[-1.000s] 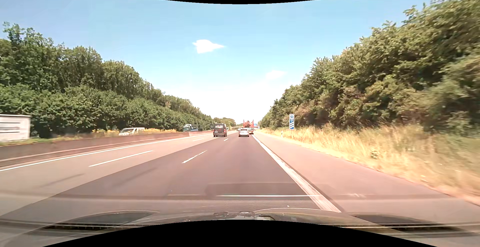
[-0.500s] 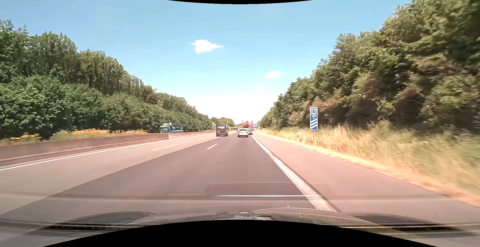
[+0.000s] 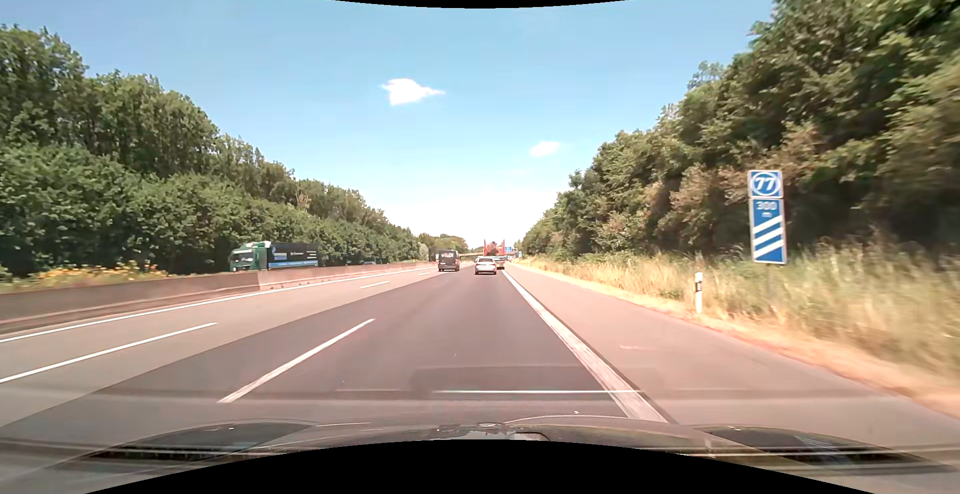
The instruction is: Follow the waypoints while adhering to traffic rules and regulations
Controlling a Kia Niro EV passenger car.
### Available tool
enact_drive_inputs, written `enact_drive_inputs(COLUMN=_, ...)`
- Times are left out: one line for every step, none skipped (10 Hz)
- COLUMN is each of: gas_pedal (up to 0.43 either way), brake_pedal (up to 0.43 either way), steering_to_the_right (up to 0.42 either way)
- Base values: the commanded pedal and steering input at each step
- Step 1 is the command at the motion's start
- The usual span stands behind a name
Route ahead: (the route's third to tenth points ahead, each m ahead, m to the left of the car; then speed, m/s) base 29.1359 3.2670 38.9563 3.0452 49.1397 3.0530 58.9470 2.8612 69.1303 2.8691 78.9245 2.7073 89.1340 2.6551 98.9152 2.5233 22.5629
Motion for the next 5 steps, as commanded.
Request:
enact_drive_inputs(gas_pedal=0.220, brake_pedal=0.000, steering_to_the_right=-0.001)
enact_drive_inputs(gas_pedal=0.220, brake_pedal=0.000, steering_to_the_right=-0.001)
enact_drive_inputs(gas_pedal=0.228, brake_pedal=0.000, steering_to_the_right=0.000)
enact_drive_inputs(gas_pedal=0.228, brake_pedal=0.000, steering_to_the_right=0.000)
enact_drive_inputs(gas_pedal=0.228, brake_pedal=0.000, steering_to_the_right=-0.001)
